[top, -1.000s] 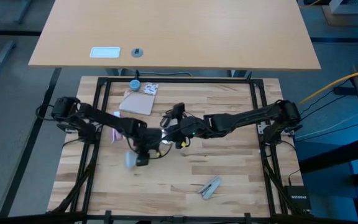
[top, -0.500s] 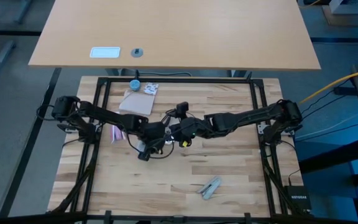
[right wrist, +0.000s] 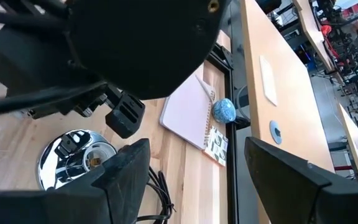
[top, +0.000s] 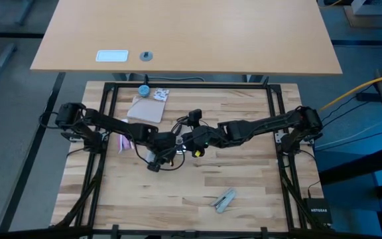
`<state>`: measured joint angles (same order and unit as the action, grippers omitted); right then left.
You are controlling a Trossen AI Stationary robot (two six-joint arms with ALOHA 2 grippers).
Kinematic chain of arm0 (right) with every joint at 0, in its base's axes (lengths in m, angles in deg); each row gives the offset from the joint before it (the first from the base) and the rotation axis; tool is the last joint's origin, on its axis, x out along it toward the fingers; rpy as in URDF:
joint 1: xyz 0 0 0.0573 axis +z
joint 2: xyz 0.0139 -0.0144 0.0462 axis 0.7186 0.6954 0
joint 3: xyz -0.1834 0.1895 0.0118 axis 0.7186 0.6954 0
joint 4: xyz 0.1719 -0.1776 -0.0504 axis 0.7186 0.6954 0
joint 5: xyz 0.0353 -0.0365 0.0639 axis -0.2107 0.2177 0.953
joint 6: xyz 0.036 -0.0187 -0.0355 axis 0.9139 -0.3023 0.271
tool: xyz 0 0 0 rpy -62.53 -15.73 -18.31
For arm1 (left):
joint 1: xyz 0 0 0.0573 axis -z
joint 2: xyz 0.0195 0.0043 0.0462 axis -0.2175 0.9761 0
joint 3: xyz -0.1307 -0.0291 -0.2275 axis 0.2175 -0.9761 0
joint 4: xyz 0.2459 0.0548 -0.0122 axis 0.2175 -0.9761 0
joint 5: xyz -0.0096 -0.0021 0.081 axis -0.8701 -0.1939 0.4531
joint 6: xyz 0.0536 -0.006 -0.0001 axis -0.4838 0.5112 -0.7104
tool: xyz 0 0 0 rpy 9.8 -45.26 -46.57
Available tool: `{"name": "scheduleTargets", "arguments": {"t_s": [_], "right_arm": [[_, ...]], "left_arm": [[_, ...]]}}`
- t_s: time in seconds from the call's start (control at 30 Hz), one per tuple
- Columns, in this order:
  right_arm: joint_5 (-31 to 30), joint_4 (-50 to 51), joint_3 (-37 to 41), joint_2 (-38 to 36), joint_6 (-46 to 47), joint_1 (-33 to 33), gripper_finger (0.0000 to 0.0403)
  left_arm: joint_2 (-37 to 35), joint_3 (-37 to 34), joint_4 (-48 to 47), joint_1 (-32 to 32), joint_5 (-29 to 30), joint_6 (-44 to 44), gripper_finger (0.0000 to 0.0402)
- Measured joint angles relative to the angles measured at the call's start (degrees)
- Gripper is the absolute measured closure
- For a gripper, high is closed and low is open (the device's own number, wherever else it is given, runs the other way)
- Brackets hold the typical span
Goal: Screw lightbulb
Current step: Insert the light bulb into the lamp
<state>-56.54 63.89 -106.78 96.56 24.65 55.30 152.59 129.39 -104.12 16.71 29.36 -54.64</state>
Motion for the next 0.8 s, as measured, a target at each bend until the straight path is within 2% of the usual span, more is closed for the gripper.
{"name": "scheduleTargets", "arguments": {"t_s": [0.17, 0.27, 0.53, 0.7, 0.8], "right_arm": [[0.02, 0.12, 0.00, 0.02, -0.02, 0.00, 0.0137], [0.01, 0.30, 0.00, 0.02, -0.02, 0.00, 0.0137], [0.01, 0.24, 0.00, 0.04, -0.04, 0.00, 0.0137], [0.02, 0.26, 0.00, 0.04, -0.04, 0.00, 0.0137], [0.02, 0.60, 0.00, 0.04, -0.04, 0.00, 0.0137]], "left_arm": [[3.20, 0.00, -0.05, 0.90, 1.70, 1.15, 0.0204], [4.07, -0.02, 0.05, 1.78, 1.70, 1.79, 0.0185], [1.96, -0.02, -1.20, 3.60, 1.65, 12.26, 0.0180], [0.87, 0.00, -3.95, 6.12, 1.02, 13.26, 0.0180], [0.86, 0.00, -7.13, 8.25, -1.78, 13.64, 0.0180]]}}
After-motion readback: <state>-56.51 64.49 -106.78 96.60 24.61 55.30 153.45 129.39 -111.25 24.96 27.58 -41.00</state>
